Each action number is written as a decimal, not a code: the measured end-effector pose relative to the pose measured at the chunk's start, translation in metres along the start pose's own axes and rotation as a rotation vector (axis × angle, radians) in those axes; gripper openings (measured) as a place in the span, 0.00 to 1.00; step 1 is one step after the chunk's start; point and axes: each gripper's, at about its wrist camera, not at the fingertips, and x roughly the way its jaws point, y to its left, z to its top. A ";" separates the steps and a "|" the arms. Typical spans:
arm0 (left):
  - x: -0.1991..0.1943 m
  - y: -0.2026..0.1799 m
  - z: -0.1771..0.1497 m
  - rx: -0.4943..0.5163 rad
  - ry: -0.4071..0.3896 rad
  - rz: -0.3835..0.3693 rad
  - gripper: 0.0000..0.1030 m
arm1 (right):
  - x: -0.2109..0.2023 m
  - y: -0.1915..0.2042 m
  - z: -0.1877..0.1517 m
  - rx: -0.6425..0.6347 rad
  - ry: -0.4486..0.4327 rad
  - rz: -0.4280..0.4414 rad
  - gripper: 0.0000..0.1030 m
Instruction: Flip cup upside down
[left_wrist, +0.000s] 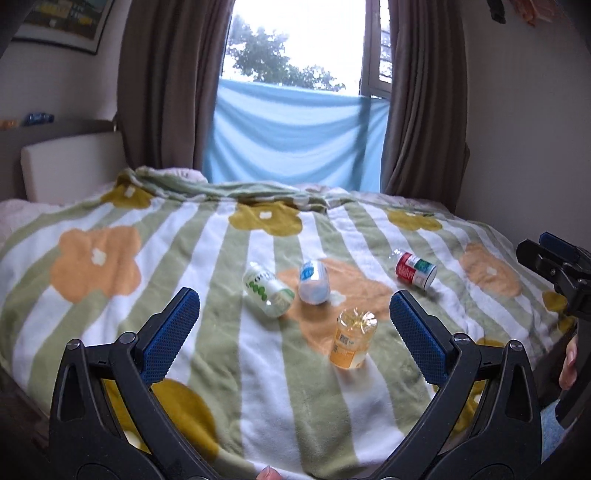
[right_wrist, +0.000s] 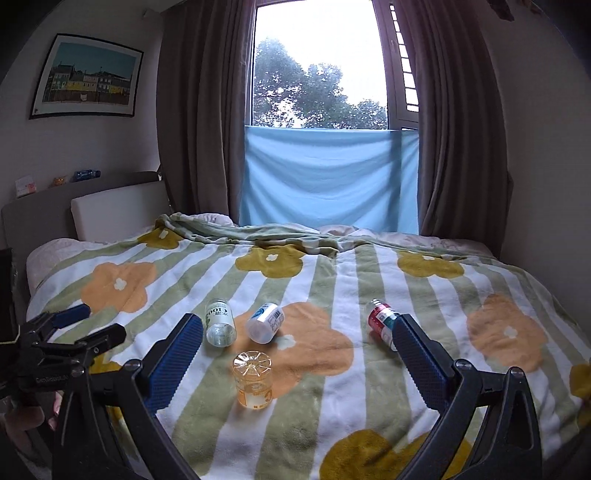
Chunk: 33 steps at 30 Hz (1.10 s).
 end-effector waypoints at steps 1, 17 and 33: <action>-0.011 -0.006 0.008 0.024 -0.027 0.009 1.00 | -0.009 -0.001 0.002 -0.002 -0.010 -0.036 0.99; -0.068 -0.035 0.021 0.060 -0.104 0.015 1.00 | -0.077 -0.006 -0.005 0.038 -0.106 -0.181 0.99; -0.065 -0.037 0.021 0.062 -0.101 0.010 1.00 | -0.074 -0.008 -0.008 0.051 -0.092 -0.176 0.99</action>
